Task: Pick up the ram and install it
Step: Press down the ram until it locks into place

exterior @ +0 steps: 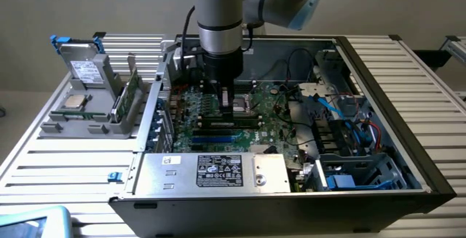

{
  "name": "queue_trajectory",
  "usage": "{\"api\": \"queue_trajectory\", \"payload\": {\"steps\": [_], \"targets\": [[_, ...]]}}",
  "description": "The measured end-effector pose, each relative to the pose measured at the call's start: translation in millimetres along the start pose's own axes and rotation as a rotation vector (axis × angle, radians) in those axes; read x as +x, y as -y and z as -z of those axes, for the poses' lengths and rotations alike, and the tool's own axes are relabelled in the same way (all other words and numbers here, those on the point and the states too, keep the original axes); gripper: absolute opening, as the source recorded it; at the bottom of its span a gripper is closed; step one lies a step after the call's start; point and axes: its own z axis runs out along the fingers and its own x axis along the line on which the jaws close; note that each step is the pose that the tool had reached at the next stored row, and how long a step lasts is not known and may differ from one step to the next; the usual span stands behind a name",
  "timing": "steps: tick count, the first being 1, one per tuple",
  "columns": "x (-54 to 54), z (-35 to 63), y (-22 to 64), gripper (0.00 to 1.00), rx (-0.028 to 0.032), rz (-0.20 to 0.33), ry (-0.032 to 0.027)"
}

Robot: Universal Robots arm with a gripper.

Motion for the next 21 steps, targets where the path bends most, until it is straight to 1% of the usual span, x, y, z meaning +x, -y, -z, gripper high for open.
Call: {"api": "queue_trajectory", "payload": {"steps": [2,3,4,7,11,15,17,19,21], "targets": [[0.0,0.3,1.1,0.11,-0.0111,0.001,0.0002],[0.0,0.2,1.8,0.11,-0.014,0.001,0.0],[0.1,0.1,2.6,0.11,-0.0147,0.001,-0.0002],[-0.1,-0.9,4.2,0.11,-0.0149,0.001,-0.0006],[-0.5,-7.2,3.8,0.11,-0.0153,0.001,-0.0019],[-0.7,-8.7,3.8,0.11,-0.0149,0.001,-0.004],[-0.7,-9.3,3.7,0.11,-0.0149,0.002,-0.009],[-0.8,-10.0,3.6,0.11,-0.0148,0.002,-0.0161],[-0.8,-10.2,3.7,0.11,-0.0147,0.002,-0.0204]]}}
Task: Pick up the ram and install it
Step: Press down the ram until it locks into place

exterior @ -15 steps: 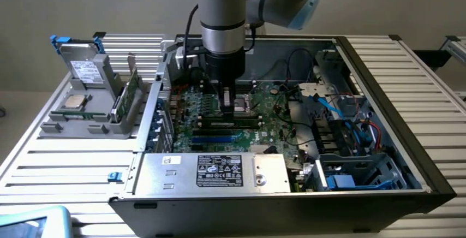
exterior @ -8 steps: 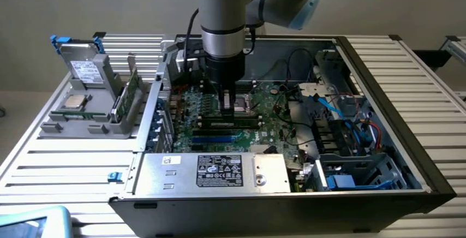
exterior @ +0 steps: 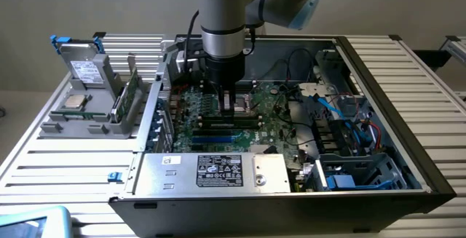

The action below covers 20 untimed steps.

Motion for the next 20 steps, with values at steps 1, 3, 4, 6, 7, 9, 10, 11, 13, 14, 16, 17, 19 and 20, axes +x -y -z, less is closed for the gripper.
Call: {"api": "queue_trajectory", "payload": {"steps": [1,3,4,6,7,9,10,11,13,14,16,17,19,20], "targets": [[0.0,-0.1,0.0,0.11,0.0001,0.0,-0.0019],[0.0,-0.3,0.0,0.11,0.0001,0.0,-0.0054],[0.0,-0.2,0.0,0.11,0.0002,0.0,-0.0054],[0.0,0.8,0.0,0.11,0.0005,0.0,-0.0048],[0.2,2.9,0.2,0.11,0.0011,0.0,-0.0045],[1.2,11.4,0.6,0.11,0.0002,0.0,-0.0048],[1.6,15.7,0.9,0.11,0.0001,0.0,-0.0049],[1.9,16.9,1.0,0.11,0.0001,0.0,-0.0049],[1.9,16.7,0.6,0.11,0.0002,0.0,-0.0047],[1.8,16.4,0.6,0.11,-0.0003,0.0,-0.0046],[1.8,15.5,0.5,0.11,-0.0031,0.001,-0.0049],[1.7,15.0,0.5,0.11,-0.007,0.001,-0.0048],[1.6,14.0,0.3,0.11,-0.013,0.001,-0.0048],[1.6,13.5,0.2,0.11,-0.0131,0.001,-0.0043]]}}
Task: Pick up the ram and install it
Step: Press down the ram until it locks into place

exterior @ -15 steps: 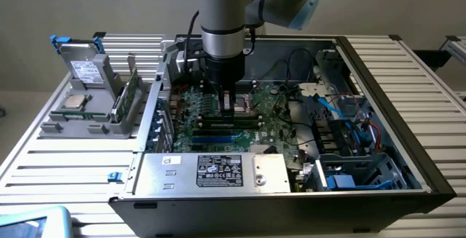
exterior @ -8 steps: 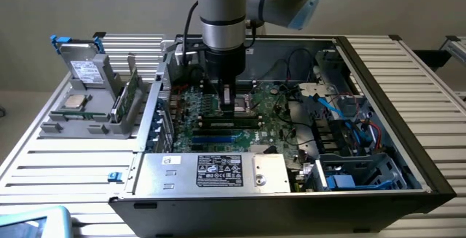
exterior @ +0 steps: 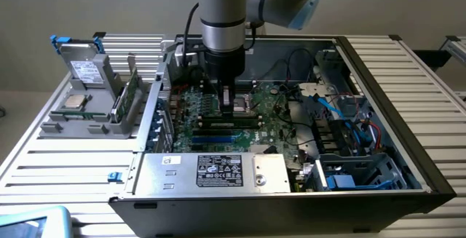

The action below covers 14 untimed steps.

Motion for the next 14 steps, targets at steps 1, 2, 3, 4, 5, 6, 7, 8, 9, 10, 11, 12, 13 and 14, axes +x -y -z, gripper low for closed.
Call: {"api": "queue_trajectory", "payload": {"steps": [1,2,3,4,5,6,7,8,9,10,11,12,13,14], "targets": [[0.0,-0.5,0.0,0.11,-0.0001,0.0,0.0009],[-0.1,-1.1,0.1,0.11,-0.0001,0.0,0.0024],[-0.2,-1.9,0.0,0.11,0.0,0.0,0.0038],[-0.3,-2.7,0.0,0.11,-0.0001,0.0,0.0051],[-0.4,-3.6,-0.1,0.11,0.0,0.0,0.0061],[-0.5,-4.3,-0.1,0.11,-0.0002,0.0,0.007],[-0.6,-5.1,-0.1,0.11,-0.0002,0.0,0.008],[-0.7,-5.7,-0.2,0.11,-0.0003,0.0,0.0091],[-0.8,-6.1,-0.2,0.11,-0.0003,0.0,0.0106],[-0.9,-6.4,-0.2,0.11,-0.0005,0.0,0.012],[-1.3,-6.7,-0.1,0.11,-0.0005,0.0,0.0132],[-1.5,-7.0,-0.2,0.11,-0.0005,0.0,0.015],[-1.6,-7.3,-0.3,0.11,-0.0005,0.0,0.0165],[-1.6,-7.8,-0.3,0.11,-0.0005,-0.001,0.0177]]}}
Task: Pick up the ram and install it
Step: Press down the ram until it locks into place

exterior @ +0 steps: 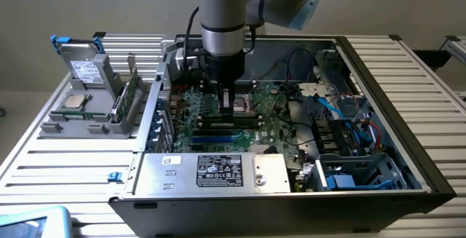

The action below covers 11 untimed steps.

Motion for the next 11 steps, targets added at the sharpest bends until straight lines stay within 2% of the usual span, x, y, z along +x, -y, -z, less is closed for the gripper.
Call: {"api": "queue_trajectory", "payload": {"steps": [8,11], "targets": [[-0.3,-5.9,-0.5,0.11,-0.0035,0.0,0.0],[-0.5,-5.7,-0.4,0.11,-0.0035,-0.001,0.0016]]}}
